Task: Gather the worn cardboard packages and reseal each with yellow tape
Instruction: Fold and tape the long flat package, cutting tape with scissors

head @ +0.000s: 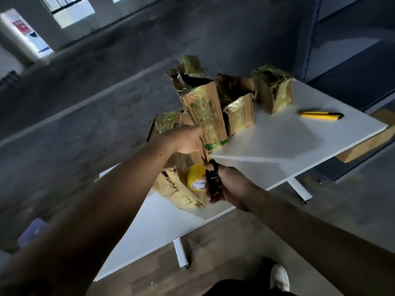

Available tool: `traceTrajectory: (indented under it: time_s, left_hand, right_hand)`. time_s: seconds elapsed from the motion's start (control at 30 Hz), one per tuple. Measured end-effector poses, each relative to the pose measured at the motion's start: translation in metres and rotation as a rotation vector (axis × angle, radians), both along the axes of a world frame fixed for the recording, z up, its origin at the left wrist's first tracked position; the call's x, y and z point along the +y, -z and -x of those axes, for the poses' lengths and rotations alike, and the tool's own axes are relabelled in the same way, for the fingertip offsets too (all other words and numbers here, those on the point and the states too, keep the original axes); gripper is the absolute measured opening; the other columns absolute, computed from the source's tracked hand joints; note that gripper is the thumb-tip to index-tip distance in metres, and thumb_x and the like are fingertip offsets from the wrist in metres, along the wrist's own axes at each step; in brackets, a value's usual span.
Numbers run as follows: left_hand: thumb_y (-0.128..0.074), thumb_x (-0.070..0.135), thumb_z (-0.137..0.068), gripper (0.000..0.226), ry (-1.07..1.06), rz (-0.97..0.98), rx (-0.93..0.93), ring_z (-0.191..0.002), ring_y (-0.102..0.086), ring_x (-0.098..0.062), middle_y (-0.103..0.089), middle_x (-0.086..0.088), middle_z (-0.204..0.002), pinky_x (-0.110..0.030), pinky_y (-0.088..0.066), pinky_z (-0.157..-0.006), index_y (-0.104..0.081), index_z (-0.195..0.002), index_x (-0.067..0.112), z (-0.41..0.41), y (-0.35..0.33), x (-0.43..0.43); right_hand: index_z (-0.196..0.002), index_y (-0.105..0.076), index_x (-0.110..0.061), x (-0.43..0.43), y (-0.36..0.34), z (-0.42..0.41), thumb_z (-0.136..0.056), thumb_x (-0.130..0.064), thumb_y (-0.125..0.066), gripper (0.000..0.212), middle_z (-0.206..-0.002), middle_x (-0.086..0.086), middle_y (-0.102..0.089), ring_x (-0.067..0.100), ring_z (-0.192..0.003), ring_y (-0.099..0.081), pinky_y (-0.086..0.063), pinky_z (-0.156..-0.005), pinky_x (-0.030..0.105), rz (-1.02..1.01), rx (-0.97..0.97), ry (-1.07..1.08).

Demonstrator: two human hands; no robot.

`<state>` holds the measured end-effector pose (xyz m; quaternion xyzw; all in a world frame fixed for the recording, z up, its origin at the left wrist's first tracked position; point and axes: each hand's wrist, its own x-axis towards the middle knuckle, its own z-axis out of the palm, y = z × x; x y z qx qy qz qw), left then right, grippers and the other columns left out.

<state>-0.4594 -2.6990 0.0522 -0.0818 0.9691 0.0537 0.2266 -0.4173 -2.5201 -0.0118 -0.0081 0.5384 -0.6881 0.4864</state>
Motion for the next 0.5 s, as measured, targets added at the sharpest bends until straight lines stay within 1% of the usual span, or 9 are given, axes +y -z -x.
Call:
traceTrajectory:
  time_s: [0.03,0.1,0.17,0.23,0.27,0.33,0.37,0.43,0.5]
  left_hand:
    - [-0.061,0.025,-0.096,0.036,0.028,0.053,-0.025,-0.106,-0.06,-0.022,-0.063,-0.004,-0.122,-0.042,-0.052,-0.092,-0.05,-0.129,0.016,0.005,0.001,0.0]
    - [-0.064,0.03,-0.095,0.021,0.084,0.083,-0.101,-0.094,-0.062,-0.018,-0.068,-0.001,-0.109,-0.035,-0.052,-0.085,-0.061,-0.11,0.016,0.012,0.001,0.002]
    - [-0.064,0.027,-0.095,0.016,0.146,0.047,-0.242,-0.072,-0.057,-0.013,-0.066,0.002,-0.09,-0.026,-0.047,-0.063,-0.066,-0.097,0.012,0.019,0.006,0.007]
    - [-0.064,0.021,-0.096,0.014,0.229,0.015,-0.36,-0.062,-0.048,-0.01,-0.059,0.0,-0.079,-0.018,-0.039,-0.05,-0.066,-0.092,0.007,0.02,0.008,0.015]
    - [-0.065,0.021,-0.096,0.014,0.279,0.009,-0.393,-0.06,-0.047,-0.008,-0.057,0.003,-0.074,-0.015,-0.037,-0.049,-0.067,-0.089,0.008,0.02,0.01,0.014]
    - [-0.067,0.022,-0.095,0.02,0.358,0.01,-0.406,-0.053,-0.048,-0.002,-0.054,0.013,-0.061,-0.013,-0.037,-0.051,-0.065,-0.075,0.018,0.022,0.016,0.007]
    - [-0.066,0.019,-0.095,0.021,0.362,0.001,-0.403,-0.052,-0.049,0.001,-0.053,0.015,-0.06,-0.013,-0.037,-0.052,-0.064,-0.074,0.02,0.021,0.015,0.004]
    - [-0.063,0.013,-0.096,0.016,0.368,-0.013,-0.413,-0.052,-0.052,0.0,-0.054,0.01,-0.064,-0.014,-0.037,-0.049,-0.066,-0.08,0.016,0.023,0.016,-0.003]
    - [-0.064,0.016,-0.096,0.024,0.436,0.008,-0.368,-0.04,-0.048,0.006,-0.054,0.011,-0.061,-0.01,-0.033,-0.041,-0.061,-0.073,0.022,0.025,0.013,-0.003]
  right_hand:
    - [-0.11,-0.062,-0.001,0.0,0.001,0.0,-0.099,-0.032,-0.055,0.034,-0.069,0.016,-0.059,0.024,-0.048,-0.058,-0.049,-0.044,0.029,-0.021,0.009,0.018]
    - [-0.11,-0.063,-0.001,-0.002,0.001,0.0,-0.098,-0.034,-0.057,0.036,-0.068,0.017,-0.061,0.025,-0.049,-0.059,-0.051,-0.045,0.03,-0.064,0.017,0.056]
    - [-0.11,-0.063,0.003,-0.005,0.0,0.001,-0.096,-0.04,-0.061,0.046,-0.068,0.017,-0.062,0.025,-0.049,-0.059,-0.051,-0.045,0.029,-0.077,0.005,0.103]
    - [-0.109,-0.062,0.005,-0.008,-0.002,0.0,-0.094,-0.046,-0.064,0.053,-0.068,0.018,-0.062,0.025,-0.049,-0.059,-0.05,-0.045,0.029,-0.062,0.009,0.155]
    - [-0.107,-0.062,0.004,-0.009,-0.003,-0.002,-0.093,-0.046,-0.064,0.051,-0.067,0.018,-0.062,0.026,-0.049,-0.059,-0.05,-0.045,0.029,-0.055,0.019,0.195]
    - [-0.104,-0.062,0.0,-0.012,-0.006,-0.01,-0.096,-0.041,-0.061,0.043,-0.065,0.017,-0.061,0.027,-0.049,-0.058,-0.049,-0.045,0.029,-0.049,0.04,0.291]
    - [-0.105,-0.063,0.0,-0.014,-0.008,-0.015,-0.098,-0.039,-0.058,0.04,-0.064,0.017,-0.061,0.027,-0.05,-0.057,-0.048,-0.045,0.028,-0.04,0.054,0.326]
    - [-0.105,-0.063,0.002,-0.017,-0.013,-0.027,-0.101,-0.036,-0.053,0.04,-0.066,0.019,-0.061,0.027,-0.051,-0.057,-0.048,-0.046,0.029,-0.018,0.079,0.363]
    - [-0.106,-0.063,0.004,-0.021,-0.016,-0.039,-0.102,-0.036,-0.051,0.042,-0.075,0.027,-0.062,0.027,-0.053,-0.057,-0.049,-0.047,0.03,-0.009,0.099,0.39]
